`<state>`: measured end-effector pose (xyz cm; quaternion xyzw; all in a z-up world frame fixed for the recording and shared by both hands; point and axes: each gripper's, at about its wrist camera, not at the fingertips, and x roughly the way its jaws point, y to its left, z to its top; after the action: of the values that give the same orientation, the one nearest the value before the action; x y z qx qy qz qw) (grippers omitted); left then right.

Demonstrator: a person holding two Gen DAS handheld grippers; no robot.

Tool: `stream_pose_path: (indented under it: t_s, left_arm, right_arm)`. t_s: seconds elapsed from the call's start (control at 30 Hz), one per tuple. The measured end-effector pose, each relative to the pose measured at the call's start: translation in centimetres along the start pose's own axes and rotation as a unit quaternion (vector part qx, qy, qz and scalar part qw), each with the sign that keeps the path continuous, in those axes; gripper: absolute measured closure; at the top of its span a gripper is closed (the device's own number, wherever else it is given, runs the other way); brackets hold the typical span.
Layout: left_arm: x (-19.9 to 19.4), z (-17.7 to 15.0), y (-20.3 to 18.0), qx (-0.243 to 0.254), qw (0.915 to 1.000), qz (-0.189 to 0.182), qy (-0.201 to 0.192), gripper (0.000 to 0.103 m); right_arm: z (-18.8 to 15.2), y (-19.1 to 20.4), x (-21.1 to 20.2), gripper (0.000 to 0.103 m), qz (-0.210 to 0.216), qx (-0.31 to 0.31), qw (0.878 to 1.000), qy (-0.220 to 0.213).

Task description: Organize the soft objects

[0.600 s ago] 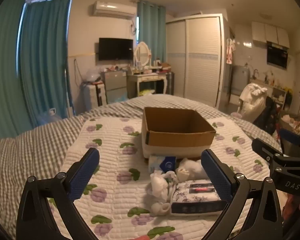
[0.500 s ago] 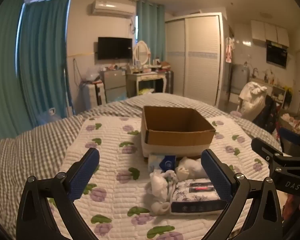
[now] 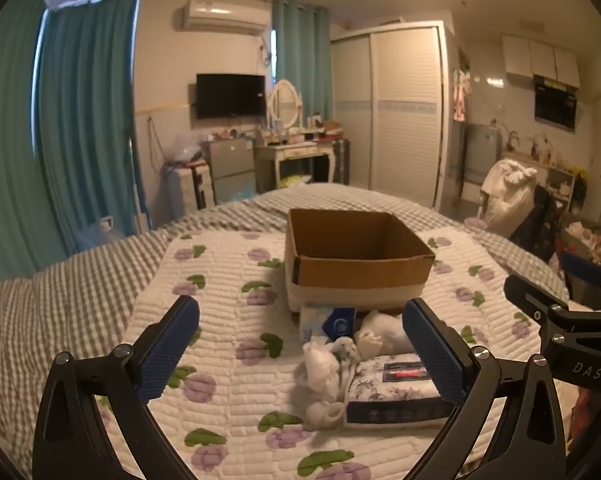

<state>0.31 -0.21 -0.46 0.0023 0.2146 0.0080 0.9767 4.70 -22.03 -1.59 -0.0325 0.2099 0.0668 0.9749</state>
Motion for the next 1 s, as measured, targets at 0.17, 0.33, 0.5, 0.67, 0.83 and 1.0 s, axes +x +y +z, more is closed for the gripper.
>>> stream_pose_path:
  t_s: [0.17, 0.33, 0.5, 0.67, 0.83, 1.0]
  left_arm:
    - [0.09, -0.13, 0.08, 0.000, 1.0000, 0.001, -0.001, 0.000]
    - [0.13, -0.30, 0.12, 0.000, 1.0000, 0.003, -0.003, 0.000]
    - [0.01, -0.26, 0.12, 0.001, 1.0000, 0.004, -0.003, 0.000]
    - [0.01, -0.20, 0.16, 0.001, 1.0000, 0.006, -0.003, 0.000]
    - [-0.01, -0.07, 0.28, -0.001, 1.0000, 0.008, -0.001, 0.000]
    - [-0.03, -0.01, 0.32, -0.001, 1.0000, 0.009, -0.001, 0.000]
  right_arm:
    - [-0.08, 0.04, 0.14, 0.000, 0.000, -0.002, 1.000, 0.001]
    - [-0.04, -0.13, 0.16, 0.000, 0.002, -0.002, 1.000, 0.002]
    - [0.07, -0.31, 0.32, 0.000, -0.001, -0.001, 1.000, 0.004]
    - [0.02, -0.40, 0.25, 0.000, -0.003, 0.000, 1.000, 0.004]
    - [0.01, -0.33, 0.26, 0.000, -0.002, -0.001, 1.000, 0.004]
    - [-0.06, -0.39, 0.26, 0.000, -0.003, -0.001, 1.000, 0.005]
